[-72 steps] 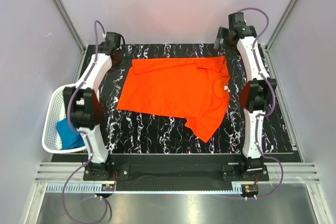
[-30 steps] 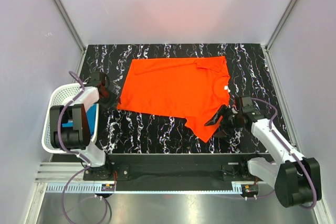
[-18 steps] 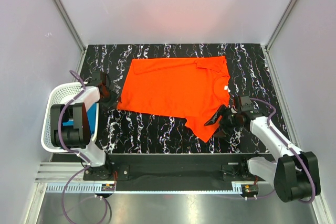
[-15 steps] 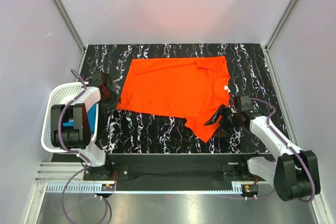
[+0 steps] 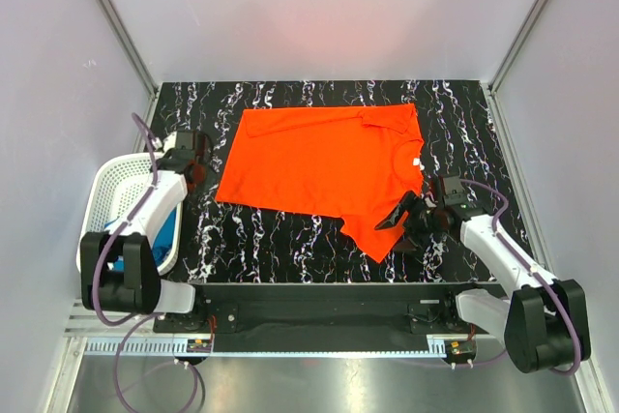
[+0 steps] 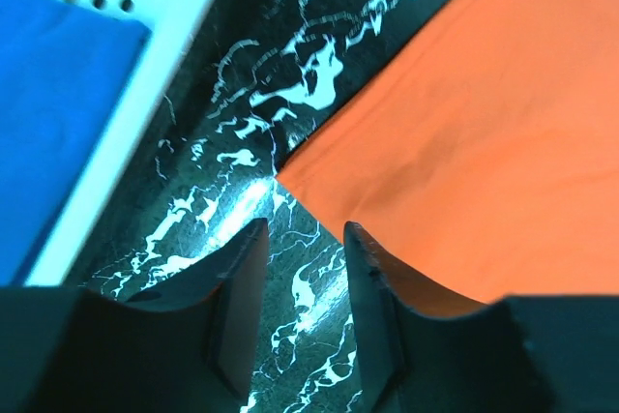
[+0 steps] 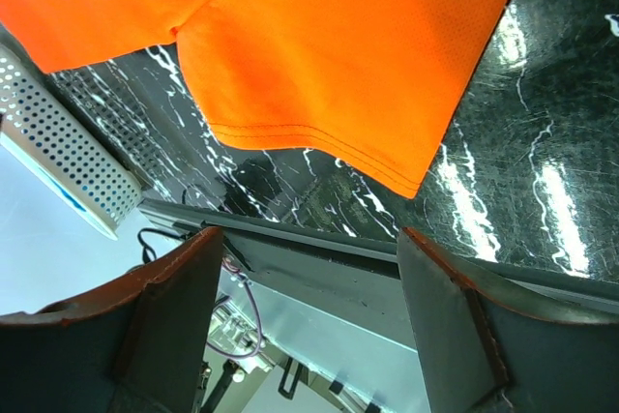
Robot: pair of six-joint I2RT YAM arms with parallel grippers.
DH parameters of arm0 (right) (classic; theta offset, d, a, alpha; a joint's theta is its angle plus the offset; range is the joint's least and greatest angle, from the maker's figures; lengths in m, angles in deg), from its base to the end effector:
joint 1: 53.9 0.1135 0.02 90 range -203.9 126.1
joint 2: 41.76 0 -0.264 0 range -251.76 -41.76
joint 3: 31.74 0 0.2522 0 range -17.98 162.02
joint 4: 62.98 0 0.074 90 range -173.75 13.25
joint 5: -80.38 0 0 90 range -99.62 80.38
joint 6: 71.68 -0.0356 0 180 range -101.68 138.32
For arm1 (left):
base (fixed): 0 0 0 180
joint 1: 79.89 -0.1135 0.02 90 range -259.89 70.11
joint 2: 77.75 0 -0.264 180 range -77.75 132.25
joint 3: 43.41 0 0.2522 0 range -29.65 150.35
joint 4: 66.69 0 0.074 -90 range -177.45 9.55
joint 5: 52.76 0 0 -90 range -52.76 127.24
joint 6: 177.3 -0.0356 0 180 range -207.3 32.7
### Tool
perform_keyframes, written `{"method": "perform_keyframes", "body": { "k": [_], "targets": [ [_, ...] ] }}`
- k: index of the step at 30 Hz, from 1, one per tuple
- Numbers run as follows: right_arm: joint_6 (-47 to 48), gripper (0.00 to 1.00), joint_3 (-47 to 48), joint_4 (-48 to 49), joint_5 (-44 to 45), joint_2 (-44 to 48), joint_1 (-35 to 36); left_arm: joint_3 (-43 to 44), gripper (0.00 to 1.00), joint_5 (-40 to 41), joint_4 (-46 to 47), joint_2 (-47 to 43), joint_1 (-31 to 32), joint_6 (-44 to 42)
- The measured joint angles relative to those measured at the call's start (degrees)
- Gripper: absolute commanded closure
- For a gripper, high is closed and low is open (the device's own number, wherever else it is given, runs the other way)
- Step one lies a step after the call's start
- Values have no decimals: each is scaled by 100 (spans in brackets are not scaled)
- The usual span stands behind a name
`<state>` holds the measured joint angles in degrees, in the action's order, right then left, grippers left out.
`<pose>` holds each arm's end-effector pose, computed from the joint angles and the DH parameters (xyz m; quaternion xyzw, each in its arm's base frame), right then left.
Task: Fold and stack the t-shirts
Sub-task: Flatten the tshirt out
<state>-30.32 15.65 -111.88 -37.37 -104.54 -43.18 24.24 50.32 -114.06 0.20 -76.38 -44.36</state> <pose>0.1818 0.0513 0.1863 0.2571 0.9125 0.3101 0.0719 0.2711 -0.0086 0.2348 -0.3517 0.8876 -0.0085 0.2973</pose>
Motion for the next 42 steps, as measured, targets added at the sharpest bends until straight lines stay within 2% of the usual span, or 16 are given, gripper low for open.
{"method": "perform_keyframes", "body": {
  "k": [5, 11, 18, 31, 34, 37, 39, 42],
  "targets": [
    [-2, 20, 0, 0, -42, 140, 0, -33, 58, 33, 37, 439, 289, -7],
    [-2, 20, 0, -20, -42, 221, 0, -35, 58, 48, 81, 1021, 304, -7],
    [-2, 19, -2, -26, -39, 247, 0, -35, 54, 94, 116, 1209, 304, 59],
    [44, 19, -2, -26, -35, 87, 0, 11, 54, 133, 313, 1659, 299, 57],
    [26, 21, -2, -35, 24, 0, 2, 92, 61, 157, 361, 1746, 289, 39],
    [-52, 25, -2, -105, 190, -131, 37, 170, 80, 184, 409, 1827, 278, -31],
    [-111, 27, 0, -177, 352, -306, 153, 249, 100, 186, 466, 1908, 278, -96],
    [-267, 27, 31, -313, 673, -664, 621, 387, 100, 166, 546, 2037, 278, -243]
  ]
}}
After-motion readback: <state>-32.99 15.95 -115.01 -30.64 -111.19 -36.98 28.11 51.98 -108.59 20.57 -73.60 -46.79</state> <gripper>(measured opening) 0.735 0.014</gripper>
